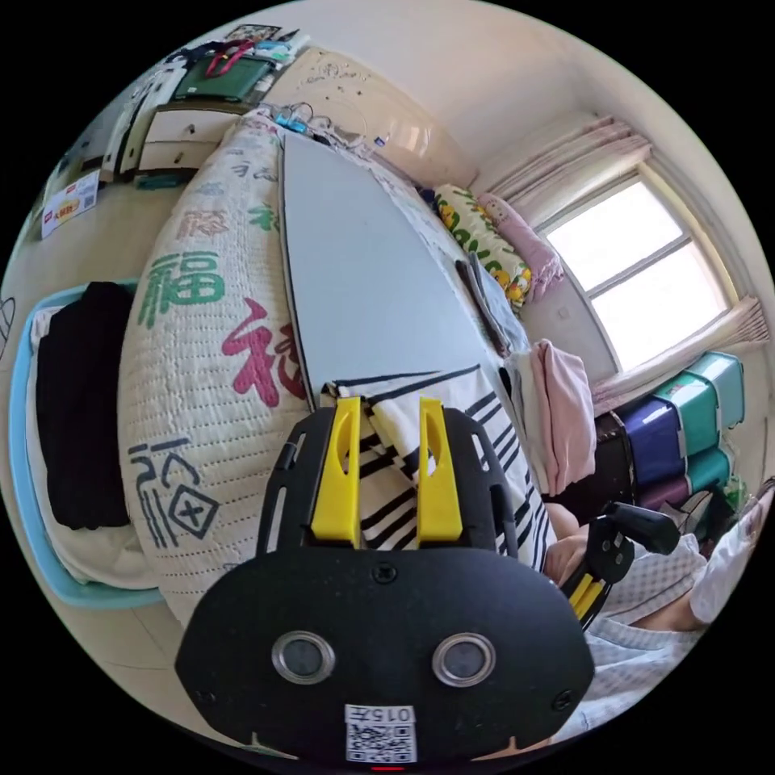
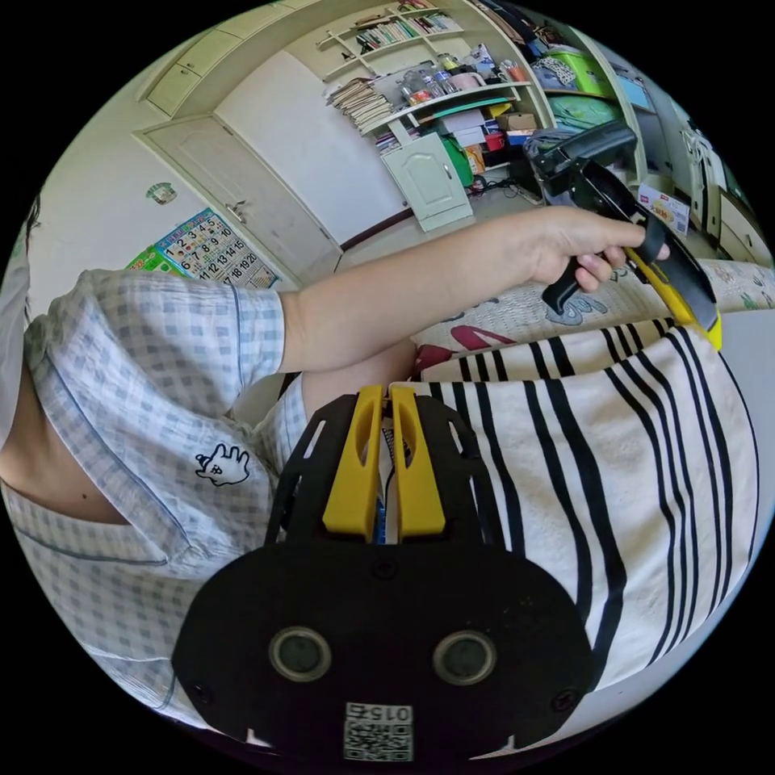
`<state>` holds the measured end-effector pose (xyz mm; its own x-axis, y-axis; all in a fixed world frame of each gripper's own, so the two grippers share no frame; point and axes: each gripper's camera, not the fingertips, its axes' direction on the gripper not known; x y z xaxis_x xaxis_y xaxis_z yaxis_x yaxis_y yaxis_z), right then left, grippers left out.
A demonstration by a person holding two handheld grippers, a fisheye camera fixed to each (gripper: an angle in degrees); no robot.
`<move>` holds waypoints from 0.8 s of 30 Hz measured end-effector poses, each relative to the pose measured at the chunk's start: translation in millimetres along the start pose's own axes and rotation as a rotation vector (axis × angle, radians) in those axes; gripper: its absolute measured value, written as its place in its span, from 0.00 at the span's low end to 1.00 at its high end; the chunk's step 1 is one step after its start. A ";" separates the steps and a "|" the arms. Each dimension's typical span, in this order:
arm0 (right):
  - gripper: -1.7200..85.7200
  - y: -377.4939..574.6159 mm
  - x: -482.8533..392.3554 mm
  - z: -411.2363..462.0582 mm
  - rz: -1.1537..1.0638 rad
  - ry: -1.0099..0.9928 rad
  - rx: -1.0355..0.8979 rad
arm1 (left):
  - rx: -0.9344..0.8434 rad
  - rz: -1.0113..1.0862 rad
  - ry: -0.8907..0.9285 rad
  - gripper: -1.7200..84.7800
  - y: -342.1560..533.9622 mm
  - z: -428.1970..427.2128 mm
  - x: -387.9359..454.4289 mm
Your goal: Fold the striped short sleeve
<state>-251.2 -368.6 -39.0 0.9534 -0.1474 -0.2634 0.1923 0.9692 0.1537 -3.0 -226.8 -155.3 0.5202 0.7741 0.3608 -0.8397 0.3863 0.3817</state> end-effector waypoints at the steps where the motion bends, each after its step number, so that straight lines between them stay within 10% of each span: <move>1: 0.03 -8.8 0.0 3.1 0.000 0.000 -0.003 | 0.010 0.004 -0.014 0.10 -1.3 -5.4 5.8; 24: 0.02 -144.8 15.0 110.2 0.025 0.184 -0.011 | 0.071 0.120 -0.275 0.01 -53.1 -64.9 88.9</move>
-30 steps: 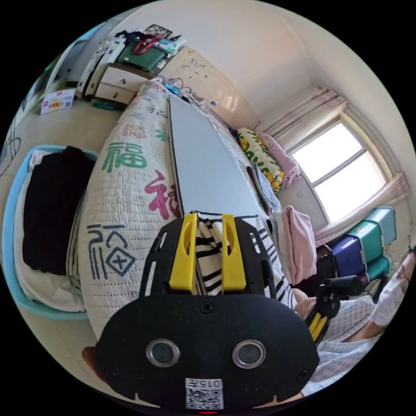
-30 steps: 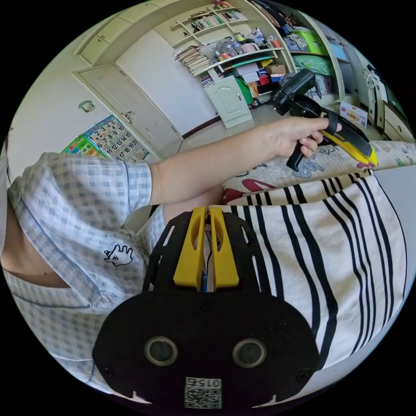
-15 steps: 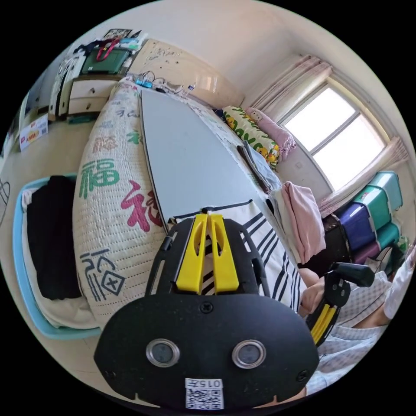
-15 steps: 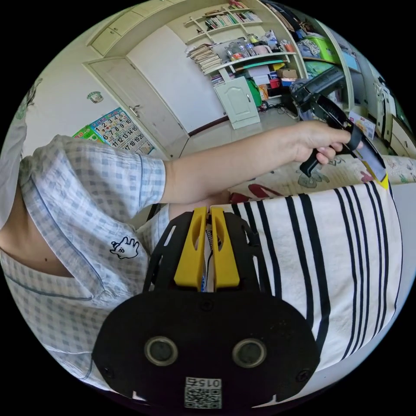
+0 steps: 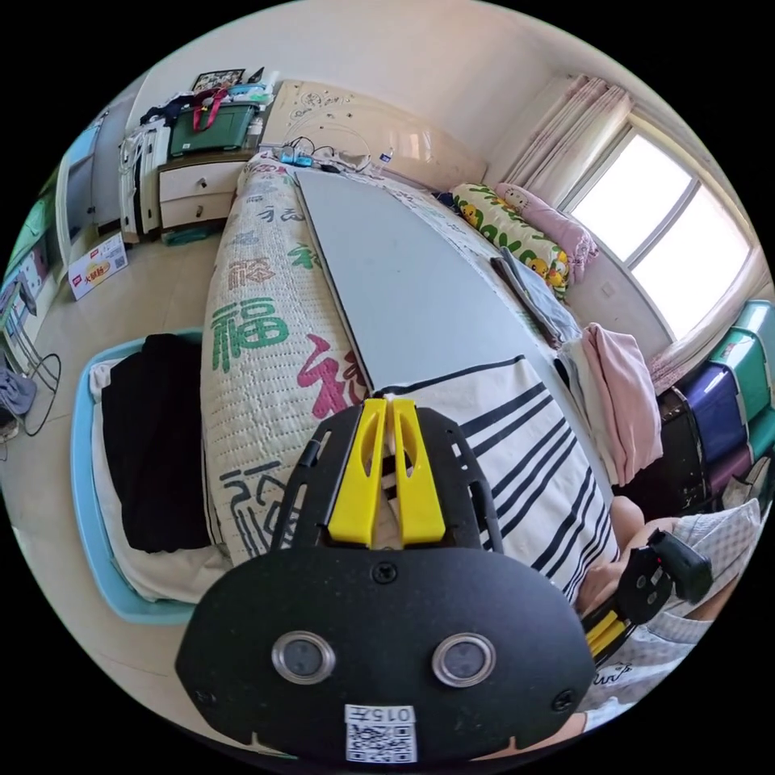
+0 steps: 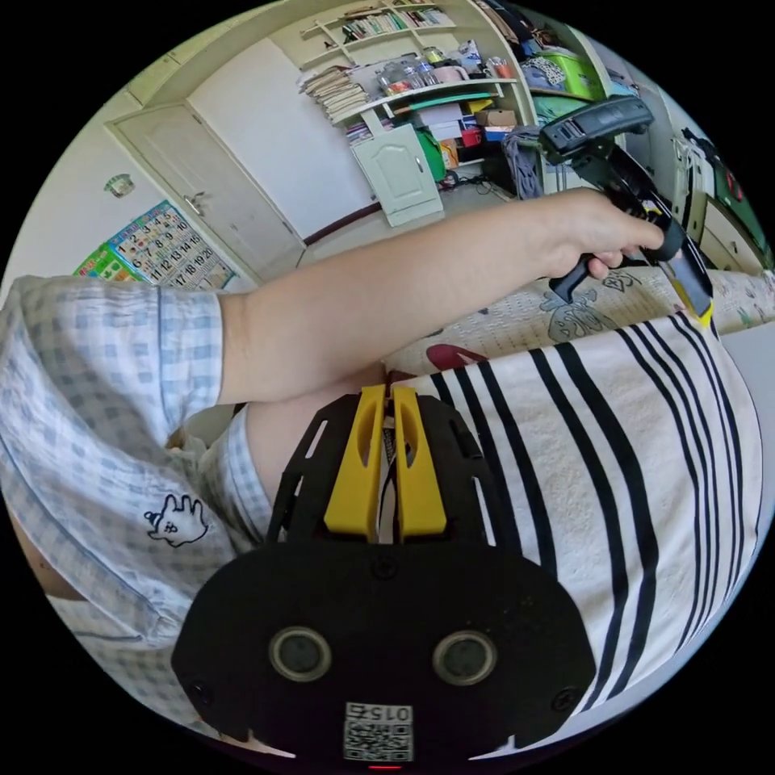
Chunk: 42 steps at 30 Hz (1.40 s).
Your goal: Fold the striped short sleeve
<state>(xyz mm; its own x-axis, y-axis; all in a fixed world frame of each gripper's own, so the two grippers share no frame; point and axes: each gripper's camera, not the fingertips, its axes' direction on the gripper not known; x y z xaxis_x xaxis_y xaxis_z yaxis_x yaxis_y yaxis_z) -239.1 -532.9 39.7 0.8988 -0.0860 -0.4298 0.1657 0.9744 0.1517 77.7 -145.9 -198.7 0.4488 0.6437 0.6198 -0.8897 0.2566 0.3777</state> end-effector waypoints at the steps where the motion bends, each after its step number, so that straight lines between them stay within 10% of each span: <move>1: 0.02 -1.4 1.4 4.3 0.000 0.002 0.003 | -0.004 -0.001 -0.009 0.02 -3.3 -0.7 2.8; 18: 0.10 89.5 22.9 -39.3 -0.087 -0.119 0.119 | 0.142 -0.238 0.121 0.08 -18.2 -86.0 17.5; 25: 0.10 276.9 168.4 -162.6 0.458 0.227 0.595 | 0.128 -0.281 0.228 0.12 -5.7 -115.4 14.1; 42: 0.14 468.9 360.8 -72.4 0.866 0.179 0.441 | 0.078 -0.326 0.447 0.16 -37.9 -65.4 6.3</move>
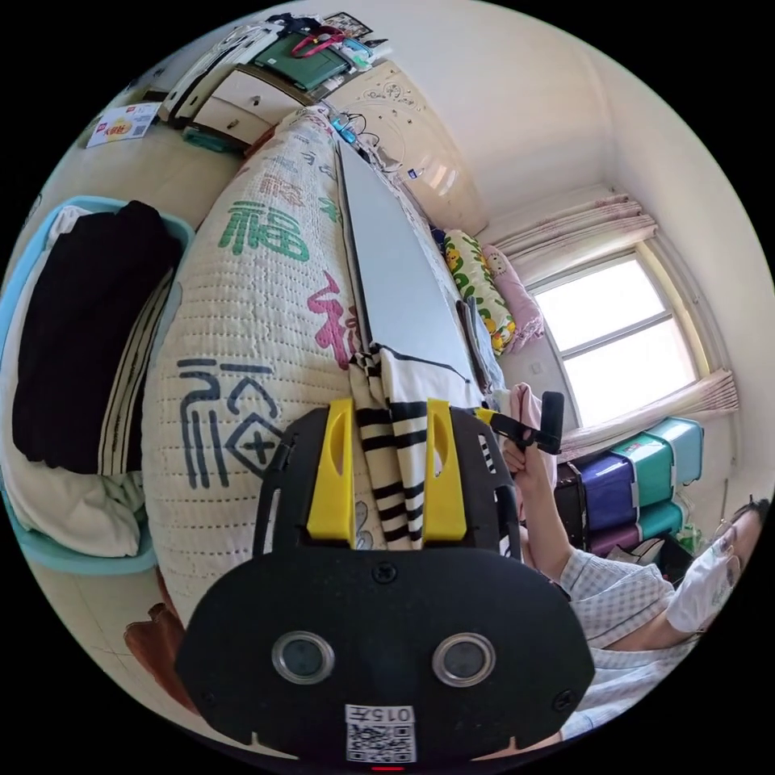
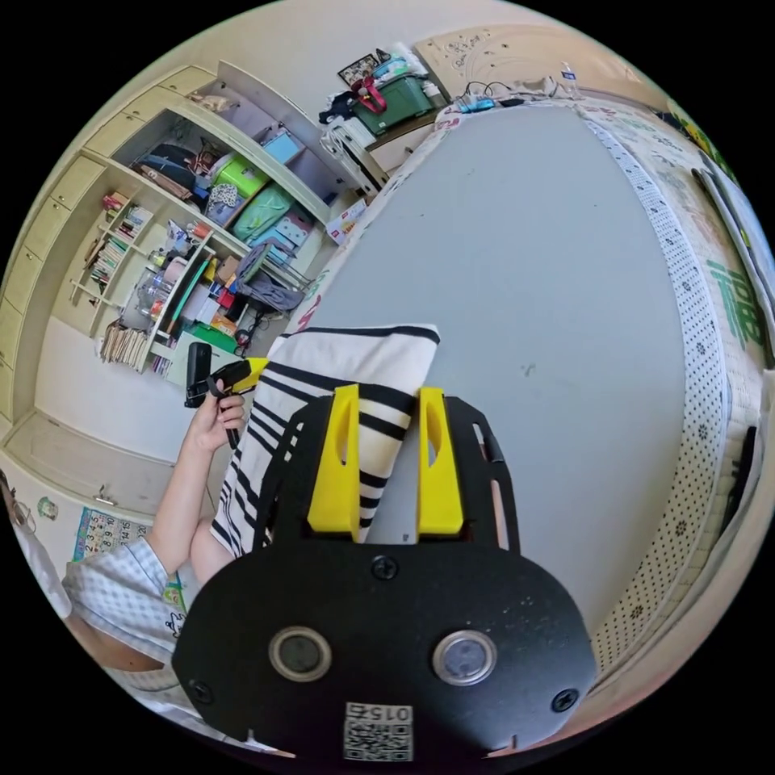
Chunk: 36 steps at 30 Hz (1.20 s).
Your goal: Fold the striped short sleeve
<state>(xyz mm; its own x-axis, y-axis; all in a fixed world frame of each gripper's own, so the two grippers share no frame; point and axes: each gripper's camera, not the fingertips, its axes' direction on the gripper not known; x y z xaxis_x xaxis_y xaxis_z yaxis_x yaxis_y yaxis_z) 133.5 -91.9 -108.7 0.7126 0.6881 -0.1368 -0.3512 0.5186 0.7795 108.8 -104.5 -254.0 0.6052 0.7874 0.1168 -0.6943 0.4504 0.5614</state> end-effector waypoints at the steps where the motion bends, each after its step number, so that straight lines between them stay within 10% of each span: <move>1: 0.14 2.3 12.7 2.2 0.005 -0.021 0.005 | -0.005 -0.001 0.010 0.15 0.5 2.4 -0.2; 20: 0.05 76.2 107.5 -56.8 -0.092 -0.130 0.141 | 0.020 0.134 0.059 0.05 82.9 9.9 44.7; 36: 0.03 329.2 75.1 -420.4 -0.445 -0.271 0.663 | 0.265 0.752 0.002 0.03 321.1 -35.3 320.9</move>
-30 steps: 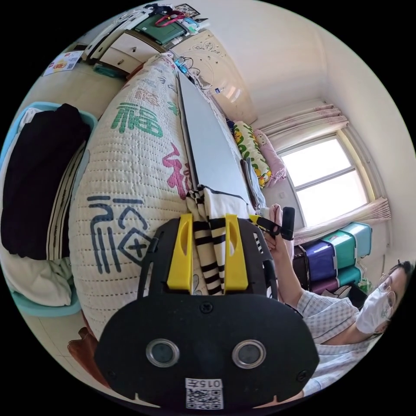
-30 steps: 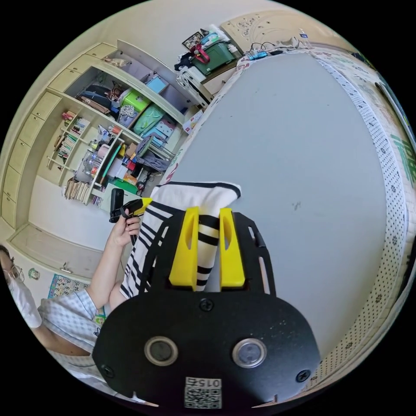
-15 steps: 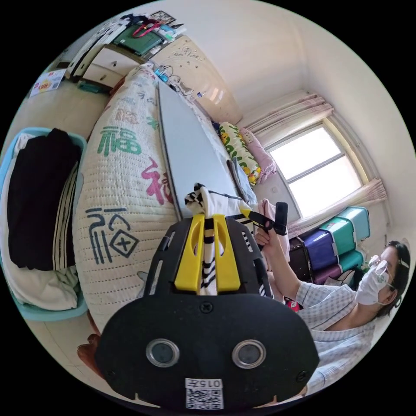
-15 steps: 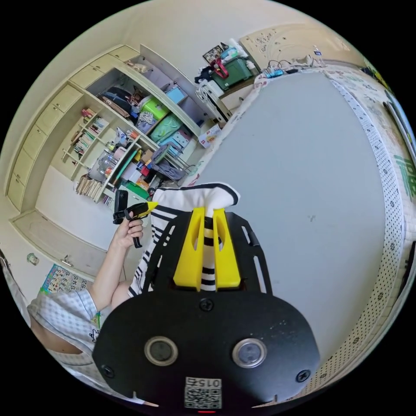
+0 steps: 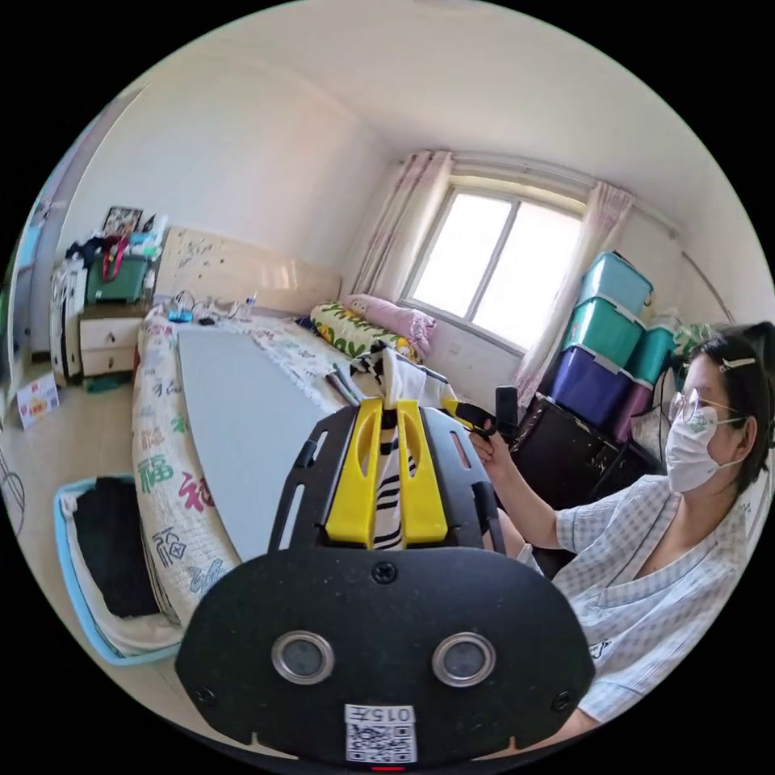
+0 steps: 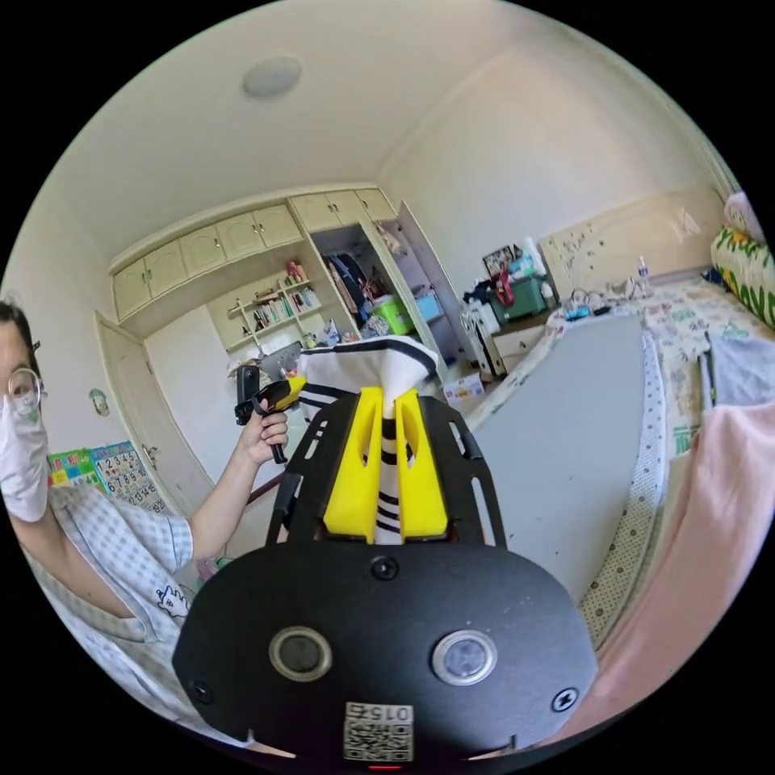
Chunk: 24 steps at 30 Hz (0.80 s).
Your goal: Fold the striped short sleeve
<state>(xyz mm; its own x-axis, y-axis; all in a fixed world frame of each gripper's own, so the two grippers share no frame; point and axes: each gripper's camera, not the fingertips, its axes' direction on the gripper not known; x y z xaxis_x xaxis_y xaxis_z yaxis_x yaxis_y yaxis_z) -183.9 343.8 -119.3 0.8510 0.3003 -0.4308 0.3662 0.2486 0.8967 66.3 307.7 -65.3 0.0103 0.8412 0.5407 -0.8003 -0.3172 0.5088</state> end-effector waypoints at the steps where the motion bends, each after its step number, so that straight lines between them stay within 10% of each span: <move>1: 0.03 -5.7 -14.4 -35.0 -0.026 0.011 0.020 | 0.009 0.030 0.010 0.03 3.0 0.9 23.7; 13: 0.03 -34.0 -156.6 -363.5 -0.250 0.277 0.217 | 0.071 0.236 0.302 0.03 48.7 60.7 195.1; 24: 0.03 44.5 -207.3 -490.0 -0.231 0.310 0.271 | 0.033 0.302 0.471 0.03 173.5 88.3 226.2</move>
<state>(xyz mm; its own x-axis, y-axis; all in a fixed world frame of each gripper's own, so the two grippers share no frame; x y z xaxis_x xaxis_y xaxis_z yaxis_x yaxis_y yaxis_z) -528.4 743.9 -39.8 0.5985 0.5361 -0.5954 0.6530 0.1041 0.7501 -17.2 404.3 204.5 -0.4913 0.8133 0.3119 -0.7071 -0.5814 0.4024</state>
